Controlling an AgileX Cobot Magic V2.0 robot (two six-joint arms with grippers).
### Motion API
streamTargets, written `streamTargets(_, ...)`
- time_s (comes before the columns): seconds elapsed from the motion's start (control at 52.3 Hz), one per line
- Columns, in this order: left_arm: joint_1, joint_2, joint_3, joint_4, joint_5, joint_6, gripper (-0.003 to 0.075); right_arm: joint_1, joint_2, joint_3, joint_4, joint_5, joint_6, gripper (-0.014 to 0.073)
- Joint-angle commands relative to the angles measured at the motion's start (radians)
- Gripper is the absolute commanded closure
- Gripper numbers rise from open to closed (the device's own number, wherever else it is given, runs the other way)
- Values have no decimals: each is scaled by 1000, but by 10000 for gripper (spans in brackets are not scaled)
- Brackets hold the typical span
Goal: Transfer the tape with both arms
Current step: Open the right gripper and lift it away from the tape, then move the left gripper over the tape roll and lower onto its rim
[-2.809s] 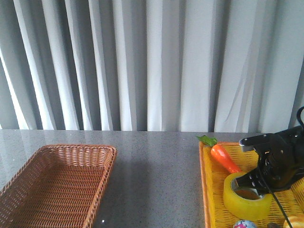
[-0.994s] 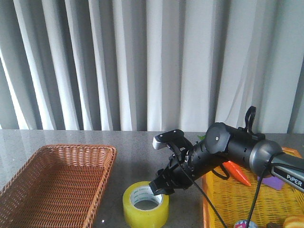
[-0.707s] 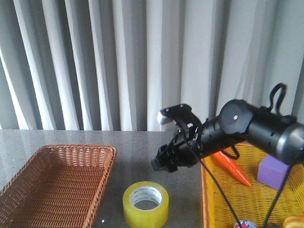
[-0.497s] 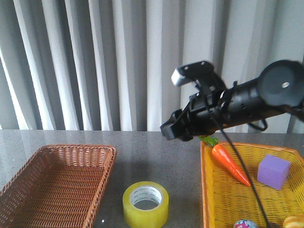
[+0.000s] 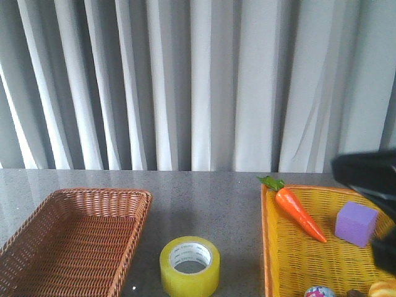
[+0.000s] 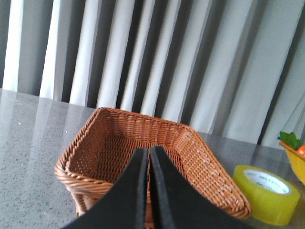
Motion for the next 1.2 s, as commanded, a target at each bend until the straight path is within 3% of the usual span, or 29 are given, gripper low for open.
streamTargets(0.0,0,-16,-36,-30,-130,-45,727,-3,-166,194,-9,-188,4,603)
streamTargets(0.076,-1,-15,-81,-25,-124,-109,727,-3,-301,351,-8,-227,8,601)
streamTargets(0.21,-15,35,-246,75,0,-95,723,-3,-440,549,-4,-234,73,600)
streamTargets(0.344,-59,212,-461,144,163,-60,694,-3,-498,657,-8,-281,131,599)
streamTargets(0.439,-110,369,-621,127,285,36,637,-3,-503,680,-20,-303,131,599)
streamTargets(0.631,-223,694,-887,-71,477,347,441,-3,-503,680,-31,-304,131,599)
streamTargets(0.783,-276,904,-1050,-296,535,626,315,-3,-503,680,-31,-300,131,599)
streamTargets(0.975,-292,1175,-1224,-475,637,819,299,-3,-503,680,-31,-254,131,599)
streamTargets(1.185,-303,1456,-1409,-495,733,892,301,-3,-503,680,-31,-196,131,599)
